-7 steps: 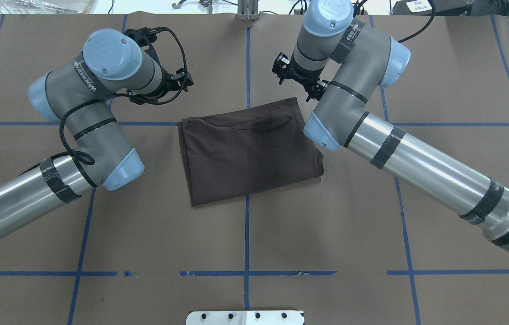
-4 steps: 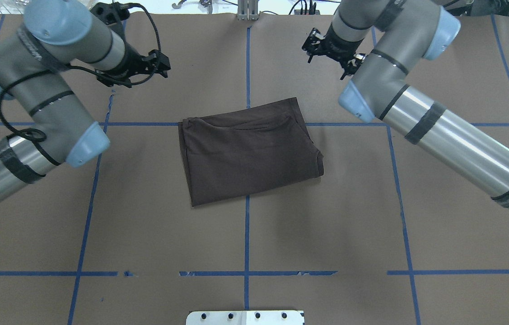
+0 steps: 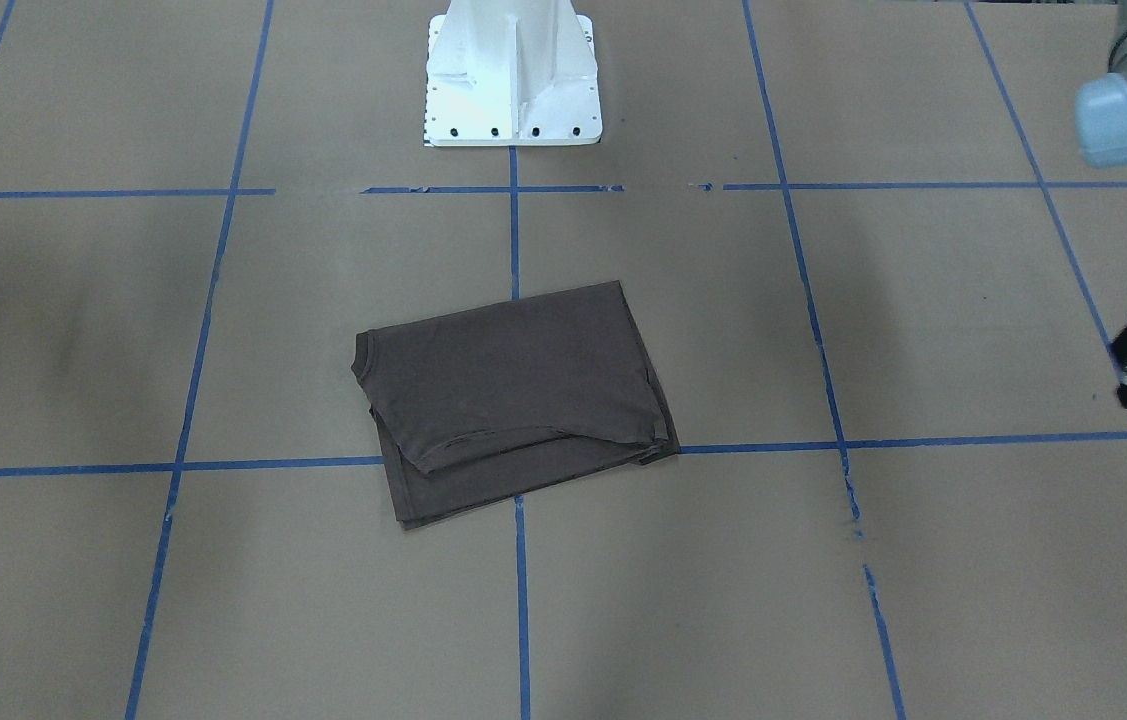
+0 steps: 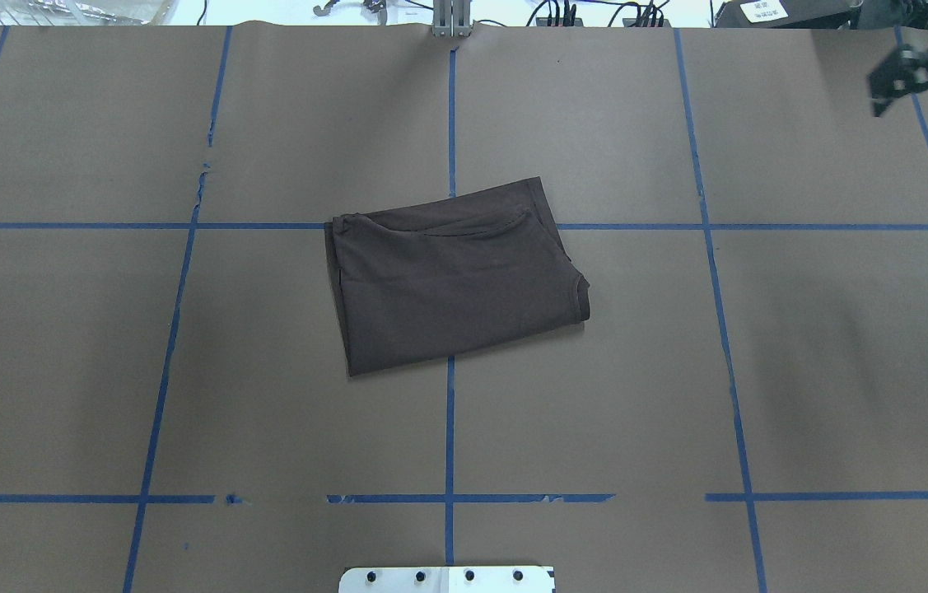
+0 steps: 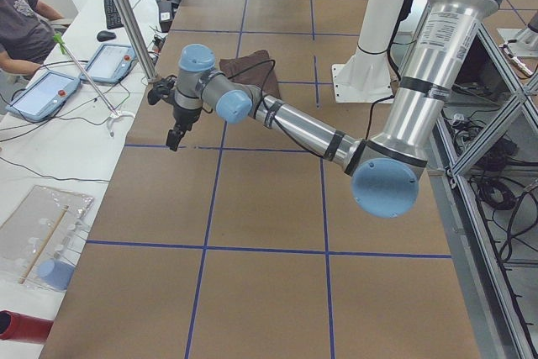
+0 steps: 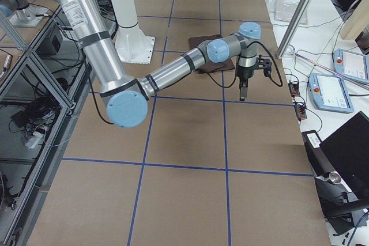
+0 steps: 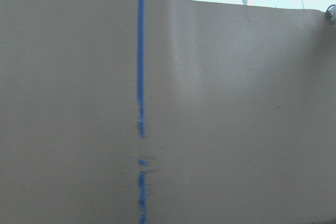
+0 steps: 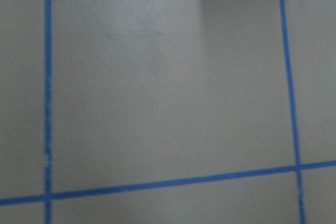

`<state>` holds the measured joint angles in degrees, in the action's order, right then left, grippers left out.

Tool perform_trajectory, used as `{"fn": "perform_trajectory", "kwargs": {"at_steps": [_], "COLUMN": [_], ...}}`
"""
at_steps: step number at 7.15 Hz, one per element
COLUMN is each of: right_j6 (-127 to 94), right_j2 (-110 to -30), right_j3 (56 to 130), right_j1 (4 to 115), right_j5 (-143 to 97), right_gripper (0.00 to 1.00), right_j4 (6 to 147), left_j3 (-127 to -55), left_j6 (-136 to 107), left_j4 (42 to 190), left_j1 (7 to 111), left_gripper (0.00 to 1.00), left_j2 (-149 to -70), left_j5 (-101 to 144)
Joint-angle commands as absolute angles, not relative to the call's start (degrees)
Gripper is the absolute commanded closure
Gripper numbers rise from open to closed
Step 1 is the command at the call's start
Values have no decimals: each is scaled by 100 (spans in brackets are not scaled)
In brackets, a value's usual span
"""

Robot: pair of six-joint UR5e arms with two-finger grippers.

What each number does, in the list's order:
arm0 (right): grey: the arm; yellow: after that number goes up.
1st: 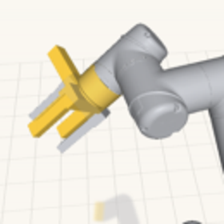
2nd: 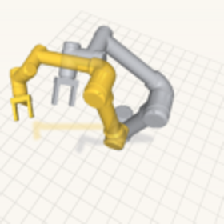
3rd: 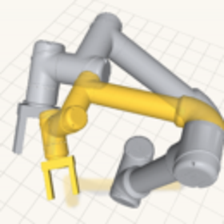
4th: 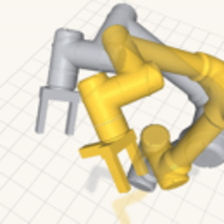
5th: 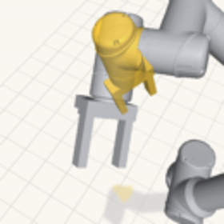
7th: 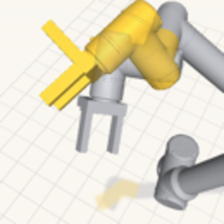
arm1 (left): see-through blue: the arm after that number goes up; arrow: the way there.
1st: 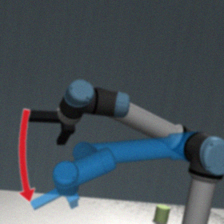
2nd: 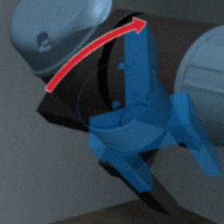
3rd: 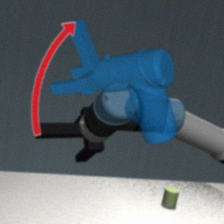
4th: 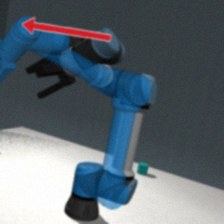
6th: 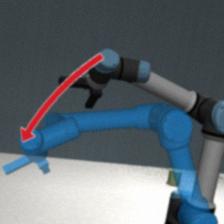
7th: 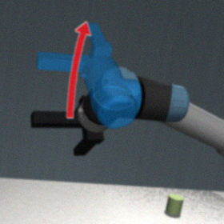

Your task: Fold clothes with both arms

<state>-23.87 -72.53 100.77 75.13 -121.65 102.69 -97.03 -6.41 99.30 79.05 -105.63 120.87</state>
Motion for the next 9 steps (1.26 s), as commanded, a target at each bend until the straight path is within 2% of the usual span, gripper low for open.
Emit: {"fn": "perform_trajectory", "kwargs": {"at_steps": [1, 2, 5, 6, 7, 9], "right_j6": [278, 534, 519, 527, 536, 519], "right_j2": [-8608, -9188, -9351, -9360, -9413, -9422], "right_j3": [10398, 10397, 10083, 9837, 9652, 9642], "right_j1": [8793, 9015, 9018, 9113, 9358, 9527], "right_j5": [-12821, -12841, -12849, -12989, -13591, -13720], "right_gripper": [0, 0, 0, 0, 0, 0], "right_j4": [10468, 10398, 10011, 10002, 9993, 9993], "left_j3": [-9537, -9440, -8388, -8541, -9065, -9666], "left_j6": [2059, 2057, 1487, 1416, 954, 712], "left_j4": [9387, 9474, 10343, 9962, 9262, 8467], "left_j1": [9144, 9210, 9185, 9193, 9176, 9150], "left_gripper": [0, 0, 0, 0, 0, 0], "left_j2": [-9909, -9575, -9325, -9282, -9273, -9264], "left_j5": [12277, 12505, 12735, 12788, 12814, 12832]}}
